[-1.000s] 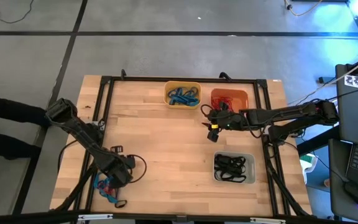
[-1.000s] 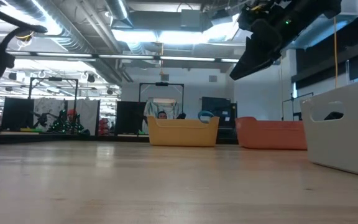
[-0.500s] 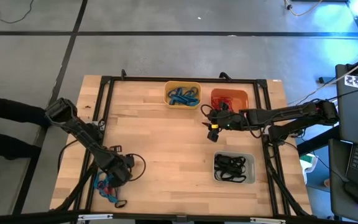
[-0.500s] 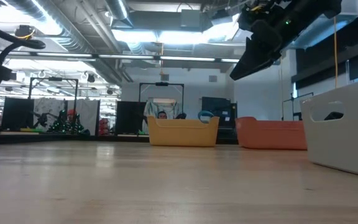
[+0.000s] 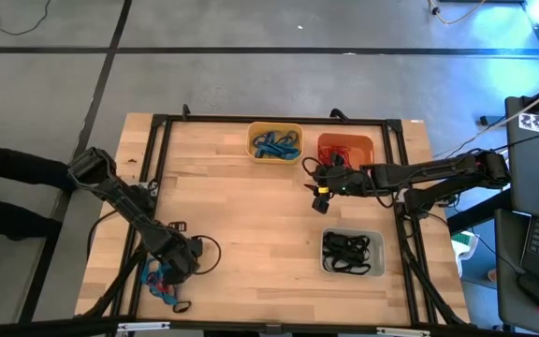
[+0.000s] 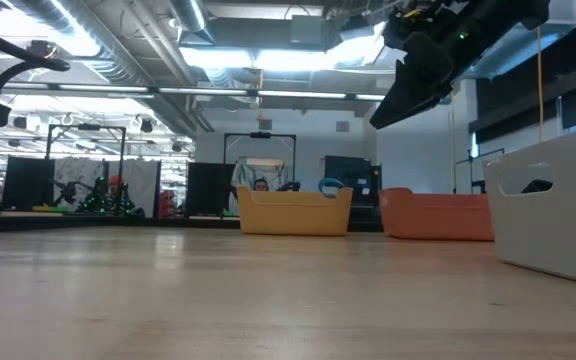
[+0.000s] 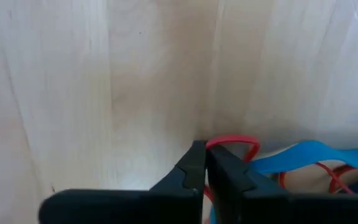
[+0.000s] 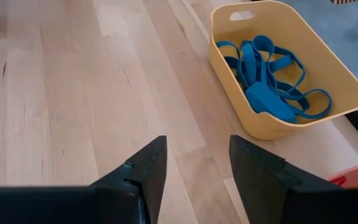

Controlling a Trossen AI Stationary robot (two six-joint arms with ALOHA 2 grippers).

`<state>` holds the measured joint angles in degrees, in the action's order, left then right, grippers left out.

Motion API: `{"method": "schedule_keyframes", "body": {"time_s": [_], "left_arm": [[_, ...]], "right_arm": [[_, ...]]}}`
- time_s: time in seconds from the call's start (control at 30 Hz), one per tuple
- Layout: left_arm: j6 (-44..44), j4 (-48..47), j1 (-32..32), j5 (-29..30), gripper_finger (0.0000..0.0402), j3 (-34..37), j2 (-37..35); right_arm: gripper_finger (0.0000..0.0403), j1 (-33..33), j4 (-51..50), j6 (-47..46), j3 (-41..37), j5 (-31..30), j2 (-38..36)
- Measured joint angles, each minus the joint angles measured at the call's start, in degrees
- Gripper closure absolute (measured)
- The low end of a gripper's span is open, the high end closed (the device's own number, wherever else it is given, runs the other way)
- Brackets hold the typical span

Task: Sort rubber bands into baskets
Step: Put the red rubber band into the orange bin

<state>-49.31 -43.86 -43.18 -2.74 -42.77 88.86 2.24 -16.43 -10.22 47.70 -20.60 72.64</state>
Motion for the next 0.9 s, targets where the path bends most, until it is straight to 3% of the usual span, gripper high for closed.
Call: {"method": "schedule_keyframes", "body": {"time_s": [0.3,0.77,0.9], "left_arm": [[1.74,-0.7,1.41,0.81,0.0397,-1.03,0.26],[10.73,-2.81,4.8,16.4,0.0396,-10.13,-2.08],[13.27,-2.99,5.5,20.56,0.0397,-11.65,-3.11]], "right_arm": [[0.0228,0.0,0.07,0.0,0.0,0.02,0.0],[0.0228,0.0,0.28,-0.35,0.0,0.7,0.0],[0.0206,0.0,0.42,-0.31,0.0,2.04,0.26]]}}
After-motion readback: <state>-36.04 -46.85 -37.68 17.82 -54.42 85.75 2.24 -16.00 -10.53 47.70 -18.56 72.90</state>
